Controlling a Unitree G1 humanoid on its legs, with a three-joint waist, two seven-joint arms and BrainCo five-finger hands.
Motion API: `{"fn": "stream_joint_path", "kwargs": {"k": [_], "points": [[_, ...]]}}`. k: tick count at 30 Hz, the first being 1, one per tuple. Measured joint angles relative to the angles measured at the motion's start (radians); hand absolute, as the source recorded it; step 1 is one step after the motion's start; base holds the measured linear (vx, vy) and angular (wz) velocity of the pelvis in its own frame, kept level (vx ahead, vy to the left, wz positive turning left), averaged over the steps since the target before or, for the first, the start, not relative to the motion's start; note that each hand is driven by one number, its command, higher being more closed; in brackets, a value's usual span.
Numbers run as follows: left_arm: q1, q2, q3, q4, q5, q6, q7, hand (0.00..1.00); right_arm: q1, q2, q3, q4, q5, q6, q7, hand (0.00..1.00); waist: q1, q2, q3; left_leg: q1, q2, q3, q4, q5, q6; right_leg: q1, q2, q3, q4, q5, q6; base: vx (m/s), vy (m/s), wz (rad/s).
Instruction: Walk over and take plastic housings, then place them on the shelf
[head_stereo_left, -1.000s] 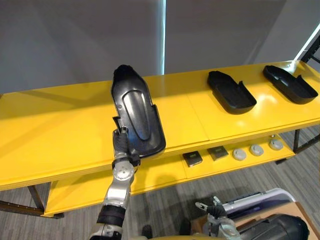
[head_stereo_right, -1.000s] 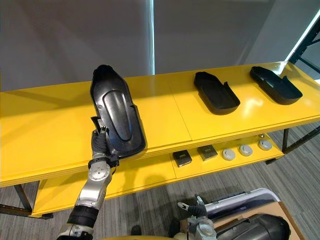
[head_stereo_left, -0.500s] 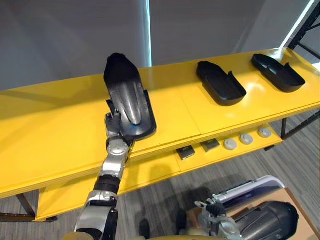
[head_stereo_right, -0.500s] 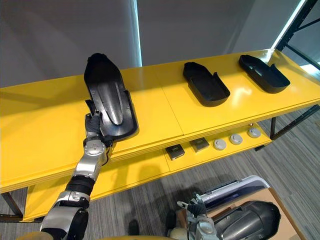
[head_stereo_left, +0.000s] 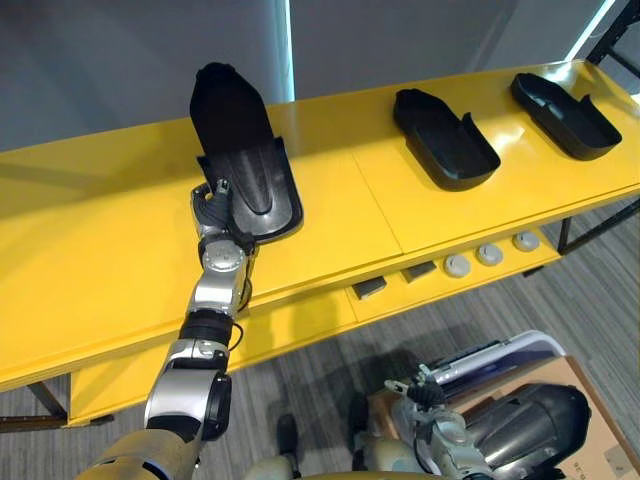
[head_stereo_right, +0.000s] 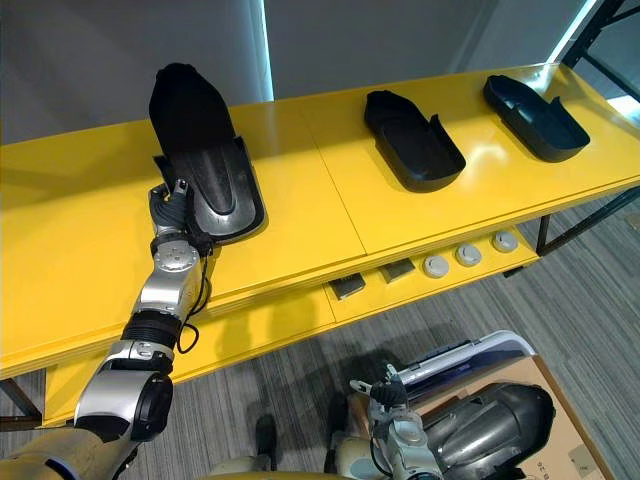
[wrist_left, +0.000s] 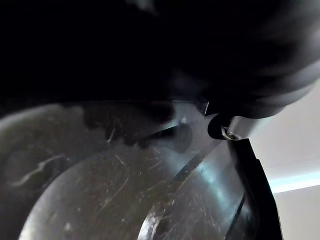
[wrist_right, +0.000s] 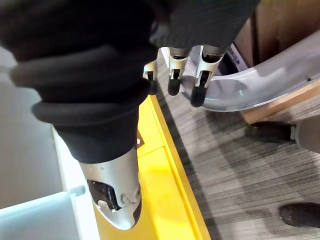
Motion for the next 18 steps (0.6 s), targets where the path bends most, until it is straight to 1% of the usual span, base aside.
{"fn": "stream_joint_path", "kwargs": {"k": [8, 10, 18], "points": [[0.002, -0.004, 0.002, -0.008, 0.008, 0.000, 0.004, 0.00, 0.000, 0.001, 0.000, 0.001, 0.000, 0.000, 0.000, 0.00, 0.000, 0.005, 0.003, 0.002, -0.003, -0.003, 0.000, 0.004, 0.006, 0.004, -0.003, -0.003, 0.001, 0.000, 0.000, 0.01, 0.018, 0.01], [0.031, -0.009, 0.004, -0.052, 0.008, 0.000, 0.023, 0.00, 0.000, 0.002, 0.000, 0.001, 0.000, 0.000, 0.000, 0.00, 0.000, 0.005, 0.003, 0.006, -0.004, -0.003, 0.000, 0.004, 0.006, 0.008, -0.003, -0.003, 0.001, 0.000, 0.000, 0.01, 0.040, 0.00], [0.135, -0.046, 0.008, -0.163, 0.005, -0.002, 0.040, 0.00, 0.003, 0.002, 0.000, 0.002, 0.001, 0.000, 0.001, 0.00, 0.000, 0.006, 0.004, 0.020, -0.002, -0.007, 0.000, 0.004, 0.006, 0.025, -0.002, -0.005, 0.000, -0.001, 0.001, 0.00, 0.008, 0.01]]}}
